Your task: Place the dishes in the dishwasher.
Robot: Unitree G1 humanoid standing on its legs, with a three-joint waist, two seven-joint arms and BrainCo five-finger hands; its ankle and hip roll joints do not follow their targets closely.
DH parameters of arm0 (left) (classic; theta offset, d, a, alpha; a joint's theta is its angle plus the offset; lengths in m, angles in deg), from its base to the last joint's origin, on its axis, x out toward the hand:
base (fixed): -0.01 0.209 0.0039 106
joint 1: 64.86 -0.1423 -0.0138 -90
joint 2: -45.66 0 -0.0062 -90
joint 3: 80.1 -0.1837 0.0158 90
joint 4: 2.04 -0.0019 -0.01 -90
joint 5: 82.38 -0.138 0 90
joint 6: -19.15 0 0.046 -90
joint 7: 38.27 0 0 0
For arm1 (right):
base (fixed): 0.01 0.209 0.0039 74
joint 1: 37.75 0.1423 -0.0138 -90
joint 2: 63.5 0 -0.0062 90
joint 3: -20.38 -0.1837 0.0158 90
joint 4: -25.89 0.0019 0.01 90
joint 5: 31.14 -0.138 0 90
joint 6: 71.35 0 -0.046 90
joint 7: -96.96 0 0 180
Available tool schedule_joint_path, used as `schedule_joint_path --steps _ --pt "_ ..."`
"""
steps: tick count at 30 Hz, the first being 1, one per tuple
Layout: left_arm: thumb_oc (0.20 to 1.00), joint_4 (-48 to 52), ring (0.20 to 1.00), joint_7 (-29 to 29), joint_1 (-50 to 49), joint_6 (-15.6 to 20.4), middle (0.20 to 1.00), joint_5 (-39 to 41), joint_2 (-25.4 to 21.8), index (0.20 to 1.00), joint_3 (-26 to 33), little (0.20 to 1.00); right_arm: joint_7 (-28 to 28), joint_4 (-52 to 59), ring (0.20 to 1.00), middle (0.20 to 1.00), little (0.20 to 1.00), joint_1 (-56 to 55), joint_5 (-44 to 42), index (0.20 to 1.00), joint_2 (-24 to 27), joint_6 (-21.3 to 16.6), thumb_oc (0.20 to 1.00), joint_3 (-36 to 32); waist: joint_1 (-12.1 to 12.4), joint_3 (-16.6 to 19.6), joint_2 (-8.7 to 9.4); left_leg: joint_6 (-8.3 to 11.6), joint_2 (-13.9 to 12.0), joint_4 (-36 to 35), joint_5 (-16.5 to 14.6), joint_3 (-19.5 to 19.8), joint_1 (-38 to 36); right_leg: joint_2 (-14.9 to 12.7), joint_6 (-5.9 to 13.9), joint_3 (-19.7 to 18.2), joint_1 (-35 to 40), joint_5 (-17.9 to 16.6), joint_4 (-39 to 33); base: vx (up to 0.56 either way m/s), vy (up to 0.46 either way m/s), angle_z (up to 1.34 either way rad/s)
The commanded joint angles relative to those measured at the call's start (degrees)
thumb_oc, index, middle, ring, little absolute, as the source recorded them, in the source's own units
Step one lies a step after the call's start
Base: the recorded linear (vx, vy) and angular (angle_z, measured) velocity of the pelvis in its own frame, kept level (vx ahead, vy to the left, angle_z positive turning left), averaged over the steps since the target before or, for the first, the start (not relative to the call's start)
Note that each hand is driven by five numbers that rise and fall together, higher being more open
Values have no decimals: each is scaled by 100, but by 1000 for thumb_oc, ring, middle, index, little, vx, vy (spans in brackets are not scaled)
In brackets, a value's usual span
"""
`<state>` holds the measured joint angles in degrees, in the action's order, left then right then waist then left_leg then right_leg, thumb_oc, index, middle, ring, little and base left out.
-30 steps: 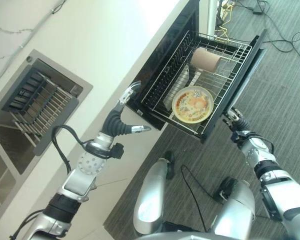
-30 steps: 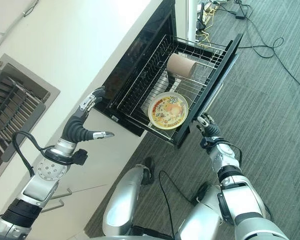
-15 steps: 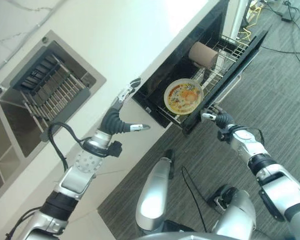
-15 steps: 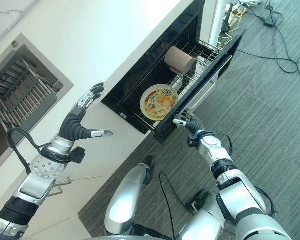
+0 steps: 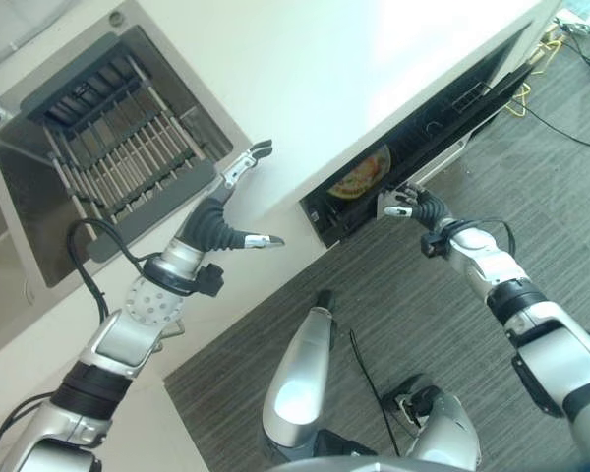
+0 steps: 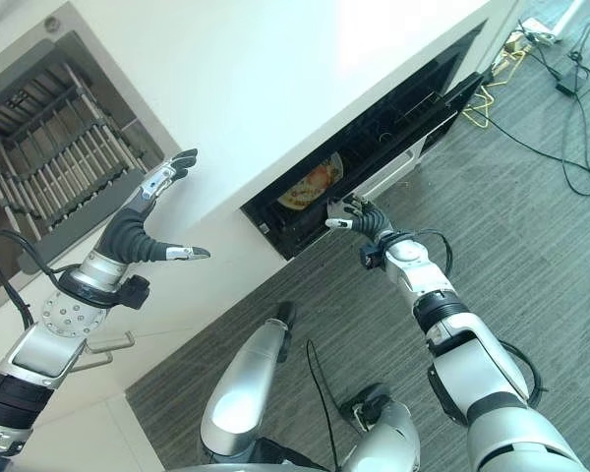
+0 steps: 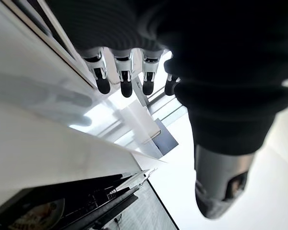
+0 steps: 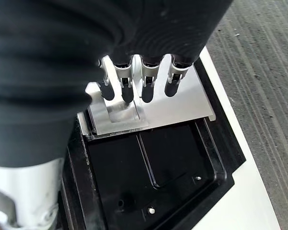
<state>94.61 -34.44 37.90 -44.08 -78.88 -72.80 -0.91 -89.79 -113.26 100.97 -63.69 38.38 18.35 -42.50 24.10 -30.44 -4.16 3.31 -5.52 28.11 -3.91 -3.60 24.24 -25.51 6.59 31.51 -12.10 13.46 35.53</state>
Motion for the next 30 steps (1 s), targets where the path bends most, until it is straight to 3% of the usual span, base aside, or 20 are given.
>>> schedule_joint_path --steps 1,9,20,26,30 --pt "1000 428 1000 16 156 159 1000 225 -142 1000 104 1000 -169 642 1000 1000 1000 1741 -169 1000 -469 -1030 1000 -9 127 369 154 212 -49 667 -469 -78 350 -267 238 141 719 -829 -872 49 41 12" --pt "1000 495 1000 -94 37 98 1000 493 -371 1000 309 1000 -235 238 1000 1000 1000 1963 -383 1000 -187 -1138 1000 -52 321 455 176 287 -46 679 -417 -3 462 -254 272 388 1130 -929 -1325 52 34 9" --pt "1000 526 1000 -387 -145 161 1000 679 -448 1000 492 1000 -218 40 1000 1000 1000 1883 -292 1000 -188 -1215 1000 -64 496 526 217 347 -72 619 -321 47 498 -214 293 587 1475 -984 -1553 32 -36 5" --pt "1000 548 1000 -536 -318 246 1000 617 -438 1000 577 1000 -194 89 1000 1000 1000 1451 -410 1000 -208 -1236 1000 -110 466 621 346 486 -165 -18 31 130 306 86 398 483 1686 -1126 -2194 -4 -114 1" --pt "1000 623 1000 -320 -620 376 1000 289 -218 1000 774 1000 -86 902 1000 1000 1000 10 -362 1000 -236 -1466 1000 -299 191 786 481 579 -390 -804 367 85 -110 322 495 324 1801 -1319 -2750 -58 -129 -10"
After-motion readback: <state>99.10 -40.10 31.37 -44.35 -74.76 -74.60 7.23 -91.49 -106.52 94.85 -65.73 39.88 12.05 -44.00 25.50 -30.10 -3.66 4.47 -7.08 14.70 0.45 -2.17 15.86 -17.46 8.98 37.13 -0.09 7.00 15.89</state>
